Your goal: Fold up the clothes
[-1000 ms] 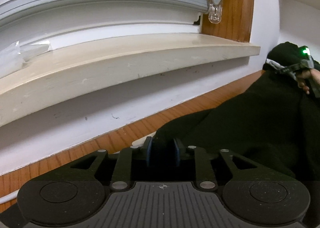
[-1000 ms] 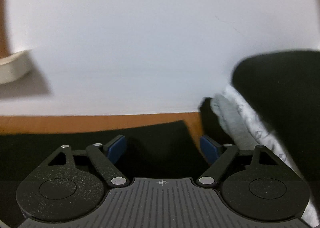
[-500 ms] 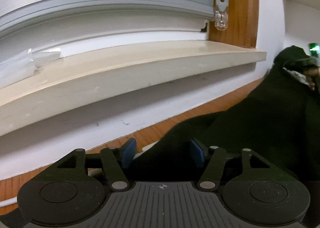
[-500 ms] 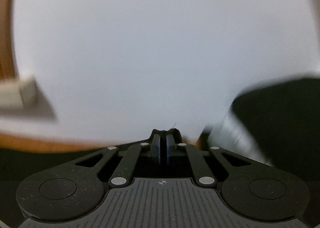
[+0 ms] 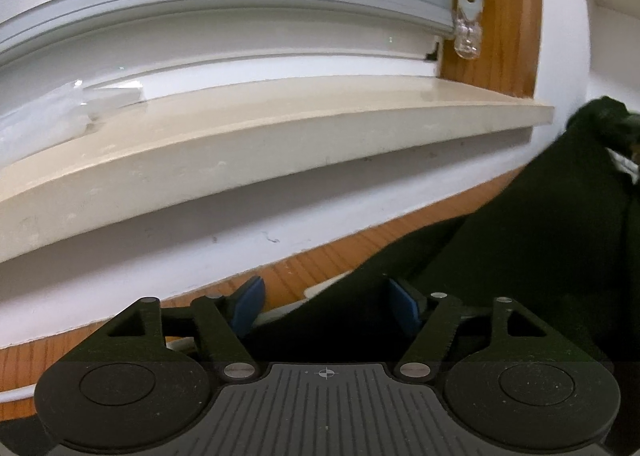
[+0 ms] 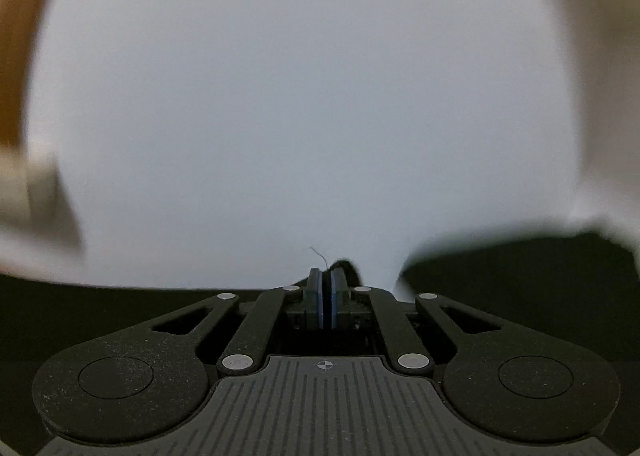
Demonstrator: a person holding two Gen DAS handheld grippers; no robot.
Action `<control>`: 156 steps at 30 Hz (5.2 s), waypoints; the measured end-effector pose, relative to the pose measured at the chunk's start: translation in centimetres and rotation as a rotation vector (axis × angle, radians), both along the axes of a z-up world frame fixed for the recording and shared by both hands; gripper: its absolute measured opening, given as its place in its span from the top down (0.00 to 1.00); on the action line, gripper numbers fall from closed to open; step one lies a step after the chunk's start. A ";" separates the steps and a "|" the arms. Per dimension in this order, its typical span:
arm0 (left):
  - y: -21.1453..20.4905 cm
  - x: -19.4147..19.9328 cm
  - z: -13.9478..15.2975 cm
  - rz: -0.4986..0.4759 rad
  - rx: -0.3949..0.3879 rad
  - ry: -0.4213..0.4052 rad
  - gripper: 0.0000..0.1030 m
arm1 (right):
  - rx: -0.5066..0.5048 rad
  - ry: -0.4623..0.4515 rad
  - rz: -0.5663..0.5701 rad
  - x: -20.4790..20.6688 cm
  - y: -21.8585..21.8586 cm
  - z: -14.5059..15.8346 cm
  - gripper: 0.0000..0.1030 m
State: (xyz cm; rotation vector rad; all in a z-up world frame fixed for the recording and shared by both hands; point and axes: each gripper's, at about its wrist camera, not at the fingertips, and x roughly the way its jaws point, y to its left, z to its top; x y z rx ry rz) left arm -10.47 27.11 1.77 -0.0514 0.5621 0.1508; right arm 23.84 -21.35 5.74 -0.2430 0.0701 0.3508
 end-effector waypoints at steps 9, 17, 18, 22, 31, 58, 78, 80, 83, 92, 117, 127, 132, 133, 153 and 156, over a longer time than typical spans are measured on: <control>0.3 -0.1 -0.1 -0.001 0.008 0.012 0.35 | -0.110 0.306 0.089 3.4 1.2 -1.9 0.97; 0.3 -0.4 0.1 -0.041 -0.014 -0.007 0.77 | -0.096 0.336 0.147 4.2 3.4 -2.0 0.65; 0.3 -0.4 0.2 -0.042 -0.012 -0.009 0.91 | -0.106 0.348 0.156 4.5 3.5 -2.1 0.62; 0.5 -1.0 1.2 -0.002 -0.023 -0.085 0.96 | -0.153 0.449 0.195 5.0 4.9 -3.6 0.62; 1.1 -0.3 0.8 0.039 -0.017 -0.011 0.89 | -0.159 0.469 0.176 4.7 4.2 -5.4 0.61; -12.5 -7.5 2.8 -0.101 0.256 0.028 0.45 | -0.212 0.420 0.474 -11.1 5.3 -2.8 0.36; -9.8 -6.0 3.5 -0.071 0.143 -0.067 0.96 | -0.204 0.473 0.427 -9.2 5.6 -4.2 0.28; -8.5 -5.6 3.4 -0.052 0.064 -0.058 0.95 | -0.207 0.468 0.425 -9.1 5.8 -4.2 0.27; -7.5 -5.3 2.5 -0.034 0.028 -0.033 0.85 | -0.212 0.461 0.422 -9.2 5.7 -4.2 0.27; -7.5 -9.2 4.2 0.032 0.118 -0.084 0.68 | -0.250 0.379 0.428 -10.9 6.4 -4.0 0.26; -11.6 -13.1 2.2 -0.122 0.137 0.035 0.97 | -0.216 0.407 0.937 -23.9 22.0 -3.8 0.26; -13.5 -17.5 2.0 -0.217 0.151 0.161 0.98 | -0.073 0.382 0.894 -23.0 21.2 -1.7 0.27; -13.1 -18.6 1.8 -0.232 0.122 0.190 0.97 | -0.158 0.429 0.922 -23.7 22.9 -2.2 0.27; -12.9 -18.7 2.0 -0.228 0.113 0.184 0.95 | -0.189 0.443 0.930 -23.8 23.2 -2.6 0.27; -7.2 -1.7 2.5 -0.172 0.058 0.112 0.56 | -0.328 0.437 0.623 -11.4 15.4 -2.4 0.26; -7.4 1.0 0.8 -0.202 0.057 0.144 0.54 | -0.312 0.473 0.508 -6.7 11.7 -3.2 0.26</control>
